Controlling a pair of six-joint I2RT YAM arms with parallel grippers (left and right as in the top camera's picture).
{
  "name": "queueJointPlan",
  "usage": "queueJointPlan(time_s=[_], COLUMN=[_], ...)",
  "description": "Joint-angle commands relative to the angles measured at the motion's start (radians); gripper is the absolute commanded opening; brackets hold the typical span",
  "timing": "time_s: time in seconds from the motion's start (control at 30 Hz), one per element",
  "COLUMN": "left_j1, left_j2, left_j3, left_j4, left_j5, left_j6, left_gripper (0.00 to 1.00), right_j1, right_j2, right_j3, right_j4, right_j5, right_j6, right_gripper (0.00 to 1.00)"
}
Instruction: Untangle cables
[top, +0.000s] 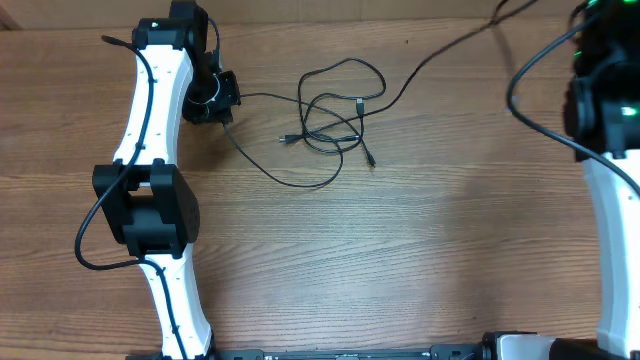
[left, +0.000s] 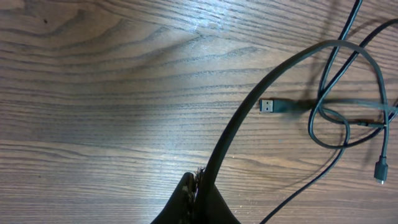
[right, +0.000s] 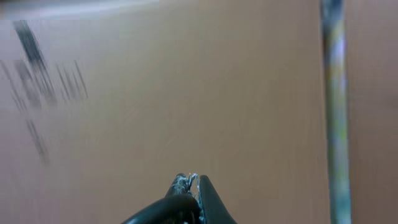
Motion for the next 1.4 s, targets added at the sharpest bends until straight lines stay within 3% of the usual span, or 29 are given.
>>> queueJointPlan(time_s=[0.0, 0.23, 0.6, 0.97, 1.37], left_j1=[-0.005, -0.006, -0.007, -0.007, -0.008], left_j2=[-0.01, -0.01, -0.01, -0.01, -0.01], left_j3=[-0.001, -0.001, -0.001, -0.001, -0.001], left_j4=[0.0, 0.0, 0.0, 0.001, 0.001], left_j5=[-0.017, -0.016, -0.016, -0.016, -0.016], left_j6=[-0.018, -0.018, -0.018, -0.018, -0.018], left_gripper=[0.05, 0.05, 0.06, 0.08, 0.09], right_j1=[-0.024, -0.082, -0.172, -0.372, -0.488], right_j2=[-0.022, -0.023, 0.071, 0.224, 0.346], right_j3=[0.096, 0.137, 0.134, 0.134, 0.127], right_j4=[0.039, 0.074, -0.253, -0.557, -0.719], right_j5=[0.014, 0.018, 0.022, 0.016, -0.07], right_j6=[-0.096, -0.113, -0.091, 0.21, 0.219], right_gripper=[0.04, 0.04, 0.04, 0.04, 0.04])
